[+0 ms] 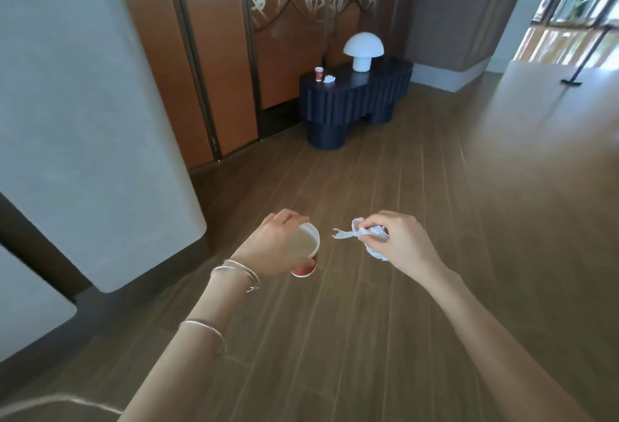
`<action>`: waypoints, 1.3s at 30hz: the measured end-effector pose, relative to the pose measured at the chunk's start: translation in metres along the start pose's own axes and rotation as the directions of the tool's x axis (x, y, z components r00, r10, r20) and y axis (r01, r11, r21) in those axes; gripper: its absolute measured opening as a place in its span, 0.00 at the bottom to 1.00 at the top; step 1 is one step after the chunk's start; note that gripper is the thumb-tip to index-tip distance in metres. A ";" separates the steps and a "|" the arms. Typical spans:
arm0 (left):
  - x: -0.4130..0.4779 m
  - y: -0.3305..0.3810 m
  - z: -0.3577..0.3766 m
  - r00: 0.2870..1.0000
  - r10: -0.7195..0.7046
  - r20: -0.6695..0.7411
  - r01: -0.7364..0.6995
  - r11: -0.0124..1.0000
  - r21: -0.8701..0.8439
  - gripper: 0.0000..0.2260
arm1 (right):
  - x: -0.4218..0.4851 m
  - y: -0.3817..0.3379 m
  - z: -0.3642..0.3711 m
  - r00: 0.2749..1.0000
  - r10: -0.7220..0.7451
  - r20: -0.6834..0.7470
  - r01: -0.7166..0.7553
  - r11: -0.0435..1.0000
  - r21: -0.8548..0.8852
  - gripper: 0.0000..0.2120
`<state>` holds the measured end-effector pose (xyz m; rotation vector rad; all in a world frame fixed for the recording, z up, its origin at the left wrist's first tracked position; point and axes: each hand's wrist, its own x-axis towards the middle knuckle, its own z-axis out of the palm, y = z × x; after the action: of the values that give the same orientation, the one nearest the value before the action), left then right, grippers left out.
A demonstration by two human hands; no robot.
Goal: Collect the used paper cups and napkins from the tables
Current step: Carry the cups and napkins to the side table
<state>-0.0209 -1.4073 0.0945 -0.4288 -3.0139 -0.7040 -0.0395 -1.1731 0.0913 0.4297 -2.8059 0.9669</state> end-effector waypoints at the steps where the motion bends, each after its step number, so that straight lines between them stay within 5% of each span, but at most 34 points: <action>1: 0.018 -0.007 -0.005 1.000 0.005 -0.005 -0.005 1.000 0.006 0.32 | 0.019 0.002 0.002 1.000 -0.001 -0.007 0.001 1.000 0.000 0.03; 11: 0.176 -0.081 0.012 0.995 -0.050 0.084 0.052 0.998 -0.026 0.32 | 0.175 0.071 0.044 0.995 0.063 0.080 -0.064 0.998 0.013 0.03; 24: 0.454 -0.130 -0.012 0.995 -0.084 -0.058 0.084 0.996 -0.011 0.32 | 0.464 0.159 0.005 0.998 -0.057 0.028 0.056 0.998 0.026 0.04; 39: 0.716 -0.234 -0.019 0.996 -0.088 0.002 0.088 0.996 -0.002 0.33 | 0.717 0.237 0.051 0.999 -0.037 0.036 0.036 0.999 0.025 0.04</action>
<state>-0.7734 -1.4307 0.0661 -0.2983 -3.0508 -0.7122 -0.7957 -1.1852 0.0752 0.5052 -2.8105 0.9968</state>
